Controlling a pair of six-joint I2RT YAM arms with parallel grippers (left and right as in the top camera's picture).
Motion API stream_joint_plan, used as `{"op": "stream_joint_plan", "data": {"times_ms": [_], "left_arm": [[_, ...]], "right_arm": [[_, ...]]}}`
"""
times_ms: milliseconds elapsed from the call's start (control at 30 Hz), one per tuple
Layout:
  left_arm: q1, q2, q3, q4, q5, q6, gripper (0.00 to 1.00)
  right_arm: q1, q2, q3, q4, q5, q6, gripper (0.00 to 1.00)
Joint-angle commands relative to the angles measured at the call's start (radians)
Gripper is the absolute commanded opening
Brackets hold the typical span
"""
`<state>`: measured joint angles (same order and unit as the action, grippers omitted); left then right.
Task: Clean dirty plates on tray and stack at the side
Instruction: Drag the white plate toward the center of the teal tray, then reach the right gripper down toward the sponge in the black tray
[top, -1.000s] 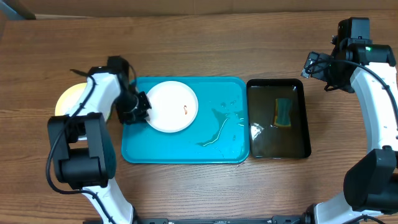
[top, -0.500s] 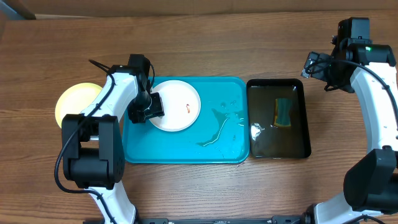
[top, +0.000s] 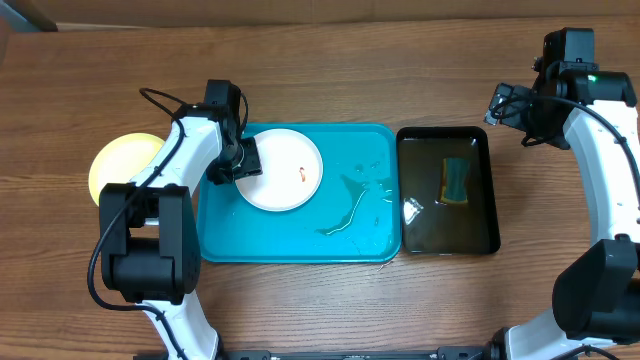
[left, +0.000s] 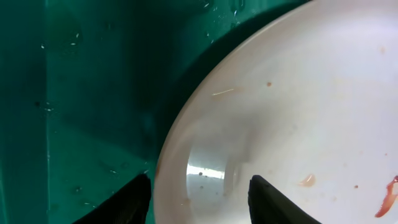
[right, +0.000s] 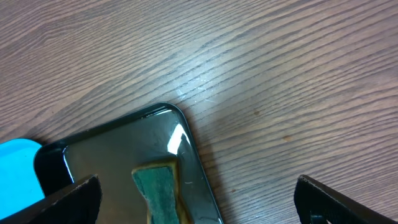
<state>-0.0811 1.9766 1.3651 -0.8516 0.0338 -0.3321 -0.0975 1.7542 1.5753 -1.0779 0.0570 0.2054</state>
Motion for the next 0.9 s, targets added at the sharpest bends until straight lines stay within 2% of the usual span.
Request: {"op": "stream_joint_plan", "data": {"times_ms": [0,267,433,533,567,600,667,767,867], "left_arm": [[0.003,-0.01,-0.005,0.007,-0.025,0.022,0.5],[0.0,-0.008,-0.031,0.006,-0.027,0.023,0.49],[0.0,-0.008,-0.073,0.078,-0.026,0.022,0.46],[0.0,-0.008,-0.129,0.162,-0.022,0.021,0.39],[0.0,-0.008,-0.146,0.173,-0.016,0.021,0.29],[0.0,-0.008,-0.15,0.172,-0.015,0.021,0.26],[0.0,-0.008,-0.153,0.169,-0.015,0.022,0.25],[0.0,-0.008,-0.153,0.169,0.0,0.021,0.15],[0.0,-0.008,-0.153,0.168,0.098,0.022,0.09]], "right_arm": [[0.003,-0.011,0.009,0.002,0.009,0.003,1.0],[0.003,-0.011,0.009,0.002,0.009,0.003,1.0],[0.003,-0.011,0.009,0.002,0.009,0.003,1.0],[0.003,-0.011,0.009,0.002,0.009,0.003,1.0],[0.003,-0.011,0.009,0.002,0.009,0.003,1.0],[0.003,-0.011,0.009,0.002,0.009,0.003,1.0],[0.003,-0.011,0.009,0.002,0.009,0.003,1.0],[0.003,-0.011,0.009,0.002,0.009,0.003,1.0],[0.003,-0.011,0.009,0.023,-0.061,0.008,1.0]]}}
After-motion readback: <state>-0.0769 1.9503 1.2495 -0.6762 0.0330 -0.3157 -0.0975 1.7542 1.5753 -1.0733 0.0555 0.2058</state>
